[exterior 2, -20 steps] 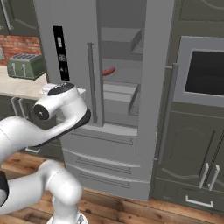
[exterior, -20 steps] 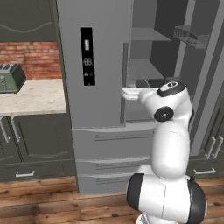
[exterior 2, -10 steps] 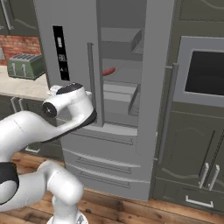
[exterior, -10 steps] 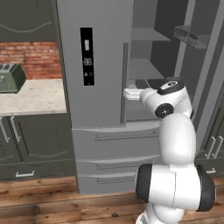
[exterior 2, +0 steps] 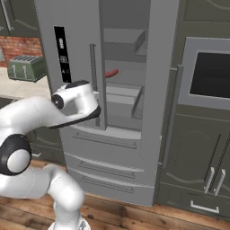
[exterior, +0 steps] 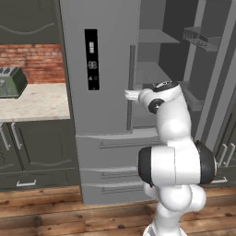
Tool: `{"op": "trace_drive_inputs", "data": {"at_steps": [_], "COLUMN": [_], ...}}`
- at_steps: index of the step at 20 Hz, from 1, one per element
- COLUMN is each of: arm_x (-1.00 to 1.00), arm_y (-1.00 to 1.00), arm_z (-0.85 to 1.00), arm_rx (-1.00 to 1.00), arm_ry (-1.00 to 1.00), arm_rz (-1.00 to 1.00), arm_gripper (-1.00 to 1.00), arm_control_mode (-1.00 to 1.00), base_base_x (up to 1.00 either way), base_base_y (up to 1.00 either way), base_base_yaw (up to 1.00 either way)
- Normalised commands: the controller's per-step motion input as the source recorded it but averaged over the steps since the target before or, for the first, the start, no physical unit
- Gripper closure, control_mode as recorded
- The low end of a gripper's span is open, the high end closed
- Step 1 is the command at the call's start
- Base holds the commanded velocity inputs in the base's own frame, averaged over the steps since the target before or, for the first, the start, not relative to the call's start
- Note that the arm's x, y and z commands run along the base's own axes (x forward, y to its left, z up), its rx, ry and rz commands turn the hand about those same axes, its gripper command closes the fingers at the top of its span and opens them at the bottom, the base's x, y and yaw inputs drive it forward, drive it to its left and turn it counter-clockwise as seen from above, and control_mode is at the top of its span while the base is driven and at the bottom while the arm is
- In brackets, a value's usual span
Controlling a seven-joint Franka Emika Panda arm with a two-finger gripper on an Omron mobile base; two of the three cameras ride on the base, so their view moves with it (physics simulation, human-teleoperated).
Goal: Move the hot dog bun to the plate on the dining table and place the condiment next to that plate. Then navigate to the fridge and take the sausage and place it on the plate as well.
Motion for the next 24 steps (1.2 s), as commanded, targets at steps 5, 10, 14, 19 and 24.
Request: {"op": "trace_drive_inputs", "data": {"at_steps": [5,10,14,19,24], "arm_x": [0.70,0.58,0.58,0.62,0.67], "arm_y": [0.00,0.00,0.10,0.31,0.30], "arm_z": [0.00,0.00,0.00,0.00,0.00], "arm_rx": [0.00,0.00,0.00,0.00,0.00], "arm_ry": [0.11,0.11,0.09,0.10,0.11], "arm_rz": [0.00,-0.01,-0.01,0.00,-0.01], "arm_gripper": [-1.00,-1.00,-1.00,-1.00,-1.00], "arm_control_mode": [-1.00,-1.00,-1.00,-1.00,-1.00], "base_base_x": [0.00,0.00,0.00,0.00,0.00], "base_base_y": [0.00,0.00,0.00,0.00,0.00], "base_base_yaw": [0.00,0.00,0.00,0.00,0.00]}}
